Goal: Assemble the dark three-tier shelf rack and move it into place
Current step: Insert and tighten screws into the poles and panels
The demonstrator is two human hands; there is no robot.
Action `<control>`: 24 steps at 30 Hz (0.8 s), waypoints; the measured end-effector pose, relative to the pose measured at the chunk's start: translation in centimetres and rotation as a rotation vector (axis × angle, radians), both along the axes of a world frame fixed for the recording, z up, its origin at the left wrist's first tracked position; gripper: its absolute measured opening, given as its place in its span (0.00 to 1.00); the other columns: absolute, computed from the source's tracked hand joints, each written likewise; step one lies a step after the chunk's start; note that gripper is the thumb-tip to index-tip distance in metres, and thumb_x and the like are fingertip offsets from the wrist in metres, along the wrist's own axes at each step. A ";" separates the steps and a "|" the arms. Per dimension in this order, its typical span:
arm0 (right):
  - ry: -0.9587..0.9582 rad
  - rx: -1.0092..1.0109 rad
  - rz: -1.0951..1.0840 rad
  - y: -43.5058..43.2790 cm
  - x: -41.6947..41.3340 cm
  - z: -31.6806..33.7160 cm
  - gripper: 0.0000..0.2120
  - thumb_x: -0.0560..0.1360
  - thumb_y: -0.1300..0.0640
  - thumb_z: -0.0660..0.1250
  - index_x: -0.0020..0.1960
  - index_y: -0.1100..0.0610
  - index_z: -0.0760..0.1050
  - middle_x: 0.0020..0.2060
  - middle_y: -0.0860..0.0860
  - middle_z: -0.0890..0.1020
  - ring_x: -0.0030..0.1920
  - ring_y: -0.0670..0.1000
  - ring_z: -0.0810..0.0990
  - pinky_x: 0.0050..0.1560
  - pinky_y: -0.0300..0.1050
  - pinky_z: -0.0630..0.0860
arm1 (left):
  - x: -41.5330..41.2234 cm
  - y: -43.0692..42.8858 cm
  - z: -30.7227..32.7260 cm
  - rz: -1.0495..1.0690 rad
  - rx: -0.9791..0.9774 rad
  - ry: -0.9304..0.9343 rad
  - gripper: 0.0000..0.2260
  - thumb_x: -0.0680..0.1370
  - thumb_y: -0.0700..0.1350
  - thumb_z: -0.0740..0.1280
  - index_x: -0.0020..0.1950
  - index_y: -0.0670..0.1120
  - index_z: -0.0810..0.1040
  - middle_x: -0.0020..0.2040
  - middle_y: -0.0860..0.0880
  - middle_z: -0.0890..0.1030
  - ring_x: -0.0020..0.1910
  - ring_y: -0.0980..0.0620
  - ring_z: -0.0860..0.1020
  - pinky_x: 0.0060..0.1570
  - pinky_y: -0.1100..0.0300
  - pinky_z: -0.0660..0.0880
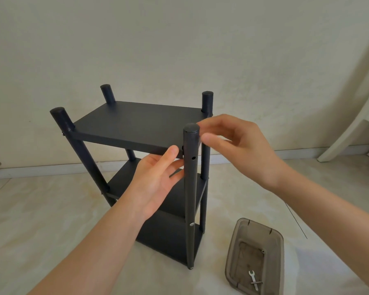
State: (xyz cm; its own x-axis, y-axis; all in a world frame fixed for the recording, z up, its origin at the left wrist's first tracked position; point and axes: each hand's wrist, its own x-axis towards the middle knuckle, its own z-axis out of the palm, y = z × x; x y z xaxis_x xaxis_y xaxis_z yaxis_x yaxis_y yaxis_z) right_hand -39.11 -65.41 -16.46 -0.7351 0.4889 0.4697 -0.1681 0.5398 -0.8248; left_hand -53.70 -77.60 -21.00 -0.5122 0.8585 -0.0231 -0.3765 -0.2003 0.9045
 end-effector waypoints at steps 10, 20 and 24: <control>-0.498 -0.674 -0.084 7.7 2.5 -13.7 0.12 0.79 0.55 0.67 0.58 0.61 0.79 0.48 0.55 0.87 0.51 0.53 0.85 0.57 0.52 0.81 | 0.6 0.5 -0.3 0.082 -0.069 -0.076 0.24 0.61 0.55 0.72 0.55 0.49 0.77 0.49 0.54 0.87 0.50 0.54 0.86 0.50 0.55 0.80; -1.210 -0.587 -0.311 3.9 5.0 -30.5 0.18 0.83 0.50 0.60 0.63 0.65 0.71 0.40 0.54 0.74 0.37 0.50 0.74 0.42 0.44 0.71 | 0.4 0.6 -0.4 0.066 -0.064 0.005 0.23 0.70 0.57 0.67 0.62 0.47 0.75 0.60 0.51 0.84 0.60 0.52 0.83 0.62 0.50 0.77; -1.304 -0.576 -0.283 1.8 4.6 -33.6 0.32 0.84 0.49 0.56 0.76 0.71 0.52 0.58 0.58 0.75 0.54 0.55 0.77 0.51 0.43 0.73 | 0.3 0.6 -0.5 0.039 -0.029 0.014 0.23 0.72 0.57 0.66 0.63 0.48 0.75 0.59 0.53 0.84 0.60 0.53 0.82 0.55 0.56 0.81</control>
State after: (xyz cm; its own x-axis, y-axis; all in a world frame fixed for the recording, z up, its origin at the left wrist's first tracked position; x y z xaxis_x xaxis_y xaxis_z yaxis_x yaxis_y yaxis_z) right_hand -34.48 -63.63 -50.02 -0.3264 0.5736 -0.7513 0.9097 -0.0251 -0.4144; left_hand -53.42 -76.98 -21.48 -0.5460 0.8368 -0.0401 -0.3560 -0.1884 0.9153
